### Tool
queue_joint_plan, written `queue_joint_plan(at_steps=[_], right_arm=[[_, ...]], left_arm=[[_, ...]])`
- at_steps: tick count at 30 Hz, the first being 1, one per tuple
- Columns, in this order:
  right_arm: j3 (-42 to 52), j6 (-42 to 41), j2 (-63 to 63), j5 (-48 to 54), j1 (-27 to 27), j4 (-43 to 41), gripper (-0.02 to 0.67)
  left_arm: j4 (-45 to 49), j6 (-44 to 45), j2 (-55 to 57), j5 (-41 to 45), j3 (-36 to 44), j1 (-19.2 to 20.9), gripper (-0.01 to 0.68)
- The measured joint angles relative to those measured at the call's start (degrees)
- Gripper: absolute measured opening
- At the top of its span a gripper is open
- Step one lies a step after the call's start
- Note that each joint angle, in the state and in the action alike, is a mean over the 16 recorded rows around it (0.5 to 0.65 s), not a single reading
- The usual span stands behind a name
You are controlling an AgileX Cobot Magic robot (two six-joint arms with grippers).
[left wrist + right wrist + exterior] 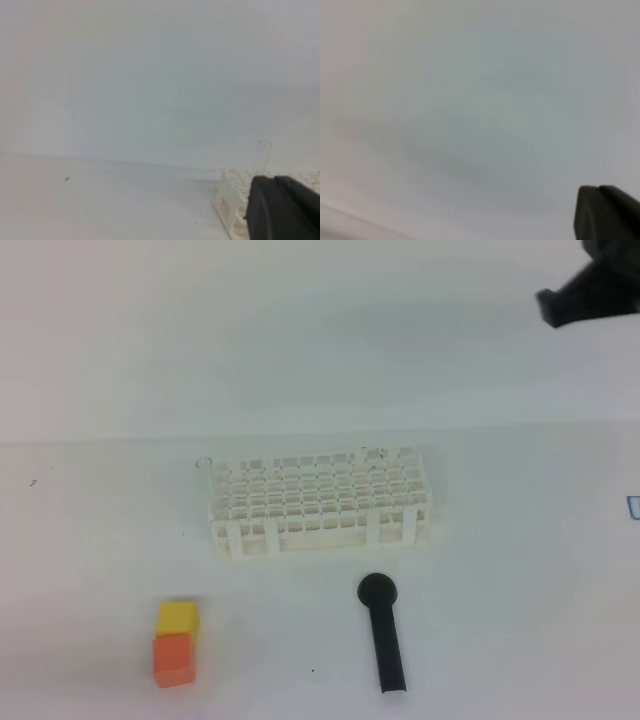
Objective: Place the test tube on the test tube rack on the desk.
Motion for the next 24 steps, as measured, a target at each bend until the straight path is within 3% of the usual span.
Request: queue_joint_plan(at_steps=[10,24], right_arm=[[25.15,8.38,-19.66,-2.46,-12.90,-0.76,-0.001],[61.12,16.69,-64.04,-6.40,-31.05,-1.58,-0.001]], left_arm=[[-0.01,0.00,0.07,0.00,-0.11,0.00,-0.001],[0.02,0.01,-0.12,-0.01,0.21,0.00,-0.001]])
